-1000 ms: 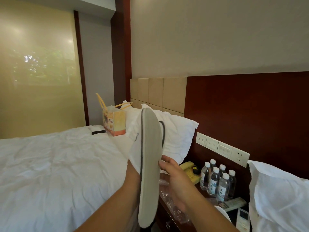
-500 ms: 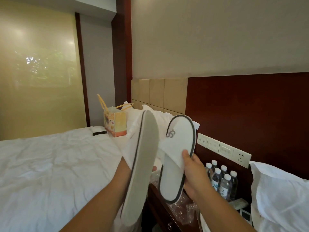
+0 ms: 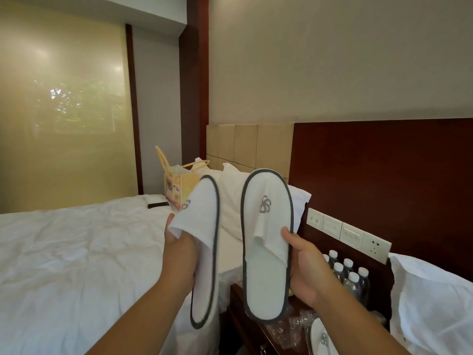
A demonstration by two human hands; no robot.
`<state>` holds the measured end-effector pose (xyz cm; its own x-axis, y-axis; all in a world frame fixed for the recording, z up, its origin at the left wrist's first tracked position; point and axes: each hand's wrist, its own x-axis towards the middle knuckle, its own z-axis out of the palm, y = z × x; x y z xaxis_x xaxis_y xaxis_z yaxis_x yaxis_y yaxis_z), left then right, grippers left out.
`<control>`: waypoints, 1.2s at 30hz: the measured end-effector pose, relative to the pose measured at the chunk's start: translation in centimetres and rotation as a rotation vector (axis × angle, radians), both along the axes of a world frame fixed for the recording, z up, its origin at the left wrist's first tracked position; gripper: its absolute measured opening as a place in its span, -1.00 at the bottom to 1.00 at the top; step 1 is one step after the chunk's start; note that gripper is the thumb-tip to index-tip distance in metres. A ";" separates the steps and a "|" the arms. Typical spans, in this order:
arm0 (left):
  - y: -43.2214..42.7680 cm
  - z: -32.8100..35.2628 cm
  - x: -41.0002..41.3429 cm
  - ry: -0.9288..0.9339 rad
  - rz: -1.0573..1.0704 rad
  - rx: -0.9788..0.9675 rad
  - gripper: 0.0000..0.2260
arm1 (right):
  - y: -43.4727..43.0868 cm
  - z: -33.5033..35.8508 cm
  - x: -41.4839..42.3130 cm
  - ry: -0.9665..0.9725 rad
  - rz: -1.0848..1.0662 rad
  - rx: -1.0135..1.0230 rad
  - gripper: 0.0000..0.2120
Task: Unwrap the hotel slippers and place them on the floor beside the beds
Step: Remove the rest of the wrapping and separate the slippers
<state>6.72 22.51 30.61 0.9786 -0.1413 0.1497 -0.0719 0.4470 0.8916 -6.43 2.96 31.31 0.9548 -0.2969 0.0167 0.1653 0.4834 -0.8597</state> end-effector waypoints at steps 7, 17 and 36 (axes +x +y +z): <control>0.4 0.5 -0.8 -0.262 0.364 0.279 -0.65 | 1.6 0.1 0.3 0.008 0.045 0.017 -0.70; 0.2 0.6 -1.9 -0.373 0.417 0.279 -0.61 | 2.8 0.1 0.9 -0.041 0.009 0.015 -0.77; 1.0 0.9 -1.9 -0.402 0.401 0.368 -0.68 | 3.1 0.3 0.6 -0.042 -0.001 -0.013 -0.73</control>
<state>4.82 23.50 31.51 0.8440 0.1096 0.5250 -0.5271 -0.0108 0.8497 -5.80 6.09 31.59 0.9528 -0.2976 0.0603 0.2018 0.4722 -0.8581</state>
